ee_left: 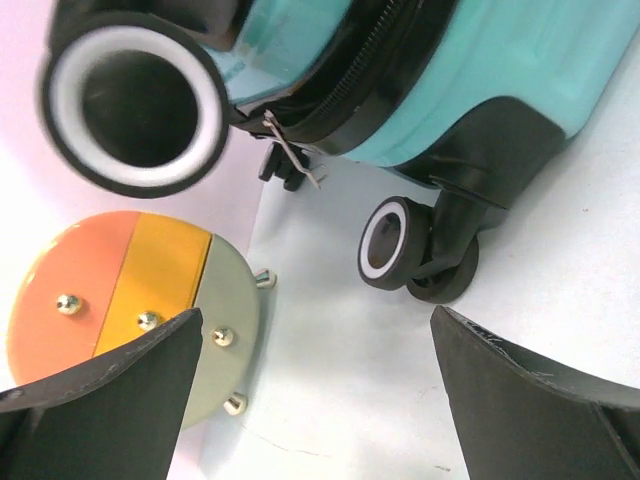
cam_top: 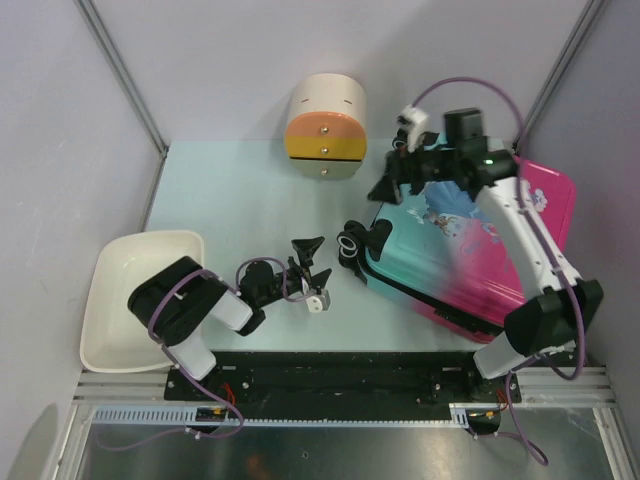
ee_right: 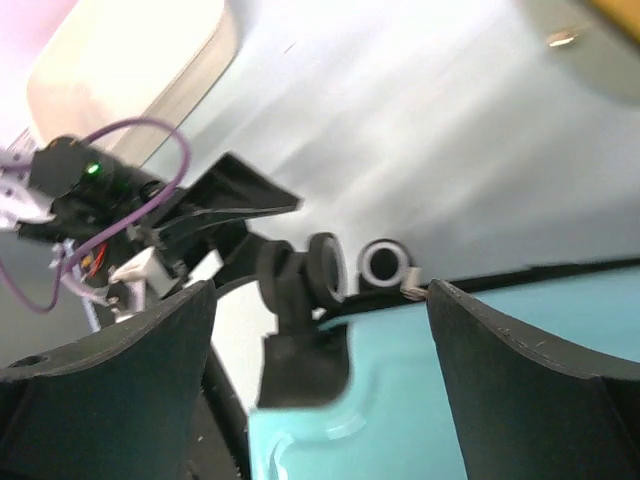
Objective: Open, take out, and arrange the luggage
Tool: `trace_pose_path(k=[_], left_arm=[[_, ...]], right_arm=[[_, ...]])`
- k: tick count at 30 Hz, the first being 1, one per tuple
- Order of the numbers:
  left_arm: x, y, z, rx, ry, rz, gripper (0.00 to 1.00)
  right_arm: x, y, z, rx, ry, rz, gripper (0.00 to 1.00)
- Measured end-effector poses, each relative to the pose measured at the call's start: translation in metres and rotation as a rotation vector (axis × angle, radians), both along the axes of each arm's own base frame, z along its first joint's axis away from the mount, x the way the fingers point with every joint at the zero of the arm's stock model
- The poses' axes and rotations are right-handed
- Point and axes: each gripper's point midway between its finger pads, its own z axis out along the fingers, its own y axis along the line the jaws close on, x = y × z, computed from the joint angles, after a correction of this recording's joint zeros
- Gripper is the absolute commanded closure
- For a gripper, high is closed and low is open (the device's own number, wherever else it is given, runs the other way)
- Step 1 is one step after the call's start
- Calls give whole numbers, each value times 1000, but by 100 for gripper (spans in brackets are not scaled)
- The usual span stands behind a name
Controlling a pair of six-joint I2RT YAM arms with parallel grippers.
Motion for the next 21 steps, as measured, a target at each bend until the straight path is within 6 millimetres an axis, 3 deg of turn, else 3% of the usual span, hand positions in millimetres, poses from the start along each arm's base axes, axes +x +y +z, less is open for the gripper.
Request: trace_pose_path(k=[4, 8, 11, 14, 17, 21], left_arm=[[-3, 10, 23, -42, -23, 23, 0], [20, 19, 81, -137, 17, 97, 0], [47, 25, 140, -221, 93, 164, 0], [63, 30, 173, -262, 216, 216, 2], [81, 25, 189, -277, 383, 261, 7], [106, 9, 197, -280, 556, 297, 12]], right_arm=[[16, -61, 41, 21, -101, -198, 11], [20, -158, 71, -28, -205, -500, 13], [4, -239, 76, -116, -255, -752, 14], [-24, -306, 65, -227, -249, -955, 19], [-58, -370, 36, -330, -177, -1139, 24], [-99, -433, -15, -421, -10, -1285, 54]])
